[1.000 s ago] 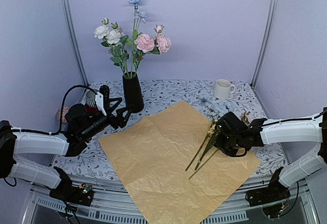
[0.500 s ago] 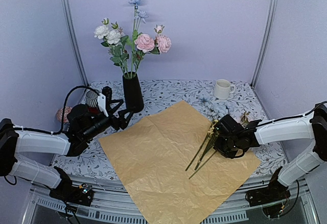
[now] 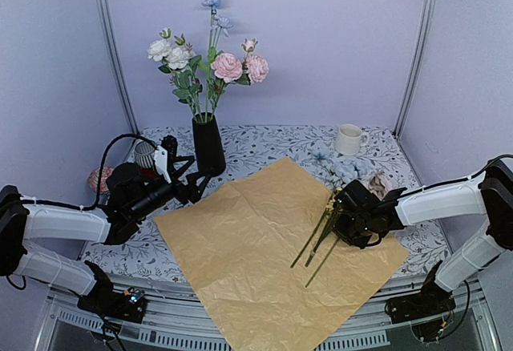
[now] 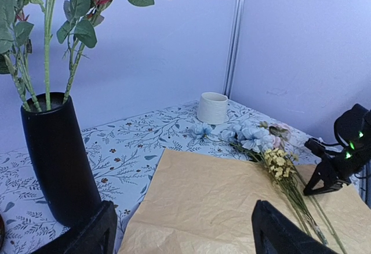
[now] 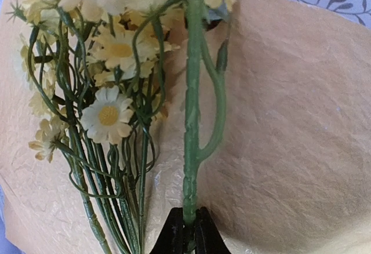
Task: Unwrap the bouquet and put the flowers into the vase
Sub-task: Pick up the fake flower from the flattened wrapping paper, then pass from the right arm to the left
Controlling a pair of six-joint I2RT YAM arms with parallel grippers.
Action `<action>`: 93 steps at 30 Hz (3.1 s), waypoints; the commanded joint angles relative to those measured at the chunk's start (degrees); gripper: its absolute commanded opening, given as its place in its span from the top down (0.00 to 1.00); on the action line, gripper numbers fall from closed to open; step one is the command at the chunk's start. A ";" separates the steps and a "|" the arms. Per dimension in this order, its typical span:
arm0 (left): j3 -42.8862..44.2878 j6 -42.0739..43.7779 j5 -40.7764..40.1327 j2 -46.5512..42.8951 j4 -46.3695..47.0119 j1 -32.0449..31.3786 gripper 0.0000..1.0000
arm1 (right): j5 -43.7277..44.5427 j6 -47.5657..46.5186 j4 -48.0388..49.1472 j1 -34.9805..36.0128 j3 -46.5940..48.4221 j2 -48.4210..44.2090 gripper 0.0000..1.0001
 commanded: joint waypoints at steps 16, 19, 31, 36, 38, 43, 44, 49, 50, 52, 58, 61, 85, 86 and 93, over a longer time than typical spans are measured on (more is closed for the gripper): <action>1.64 1.17 0.00 -0.67 -1.33 -1.27 0.18 | 16.59 -0.44 -14.79 -0.99 2.99 -19.89 0.96; 1.79 1.09 0.34 -0.29 -1.28 -1.28 0.18 | 17.40 -8.87 -11.44 -1.00 4.56 -23.54 0.96; 2.25 1.04 1.22 0.74 -1.28 -1.86 0.18 | -10.26 -47.29 29.81 -0.86 -3.94 -32.30 0.97; 2.80 1.07 1.90 2.27 -1.14 -2.14 0.18 | -19.81 -55.13 36.61 -0.86 -1.81 -23.78 0.98; 3.00 0.78 2.77 3.11 -0.75 -2.20 0.18 | -25.69 -57.36 38.02 -0.85 0.90 -18.82 0.98; 2.87 -2.35 8.77 5.31 2.86 -2.41 0.17 | -30.98 -58.28 38.80 0.87 6.41 -9.16 0.98; 2.45 -3.10 11.32 5.83 4.74 -2.42 0.17 | -28.88 -58.24 40.96 2.34 5.54 -8.97 0.98; 1.77 -6.46 20.42 7.91 12.25 -2.66 0.17 | -18.57 -61.98 50.84 10.40 1.46 -8.87 0.98; 1.81 -6.59 21.31 7.96 12.53 -2.74 0.17 | -17.79 -63.19 51.61 11.55 1.60 -8.29 0.98; 1.78 -7.22 23.35 7.86 13.41 -2.94 0.17 | -15.76 -64.96 51.72 13.12 2.82 -6.70 0.98; 1.28 -10.83 31.31 7.34 19.25 -3.20 0.17 | -16.27 -67.62 50.54 15.16 6.28 -2.00 0.98; 1.37 -11.58 33.82 7.12 20.58 -3.48 0.18 | -15.51 -68.36 49.58 16.34 8.60 0.52 0.98; 5.87 -8.73 33.21 9.76 12.67 -7.09 0.75 | -12.22 -72.92 48.55 21.35 16.52 10.00 0.98; 6.01 -8.49 33.06 9.77 12.16 -7.08 0.83 | -12.26 -73.00 48.49 21.40 16.56 10.00 0.98; 6.05 -7.32 30.07 9.28 10.26 -7.24 1.00 | -8.36 -73.94 48.01 21.34 15.56 8.85 0.83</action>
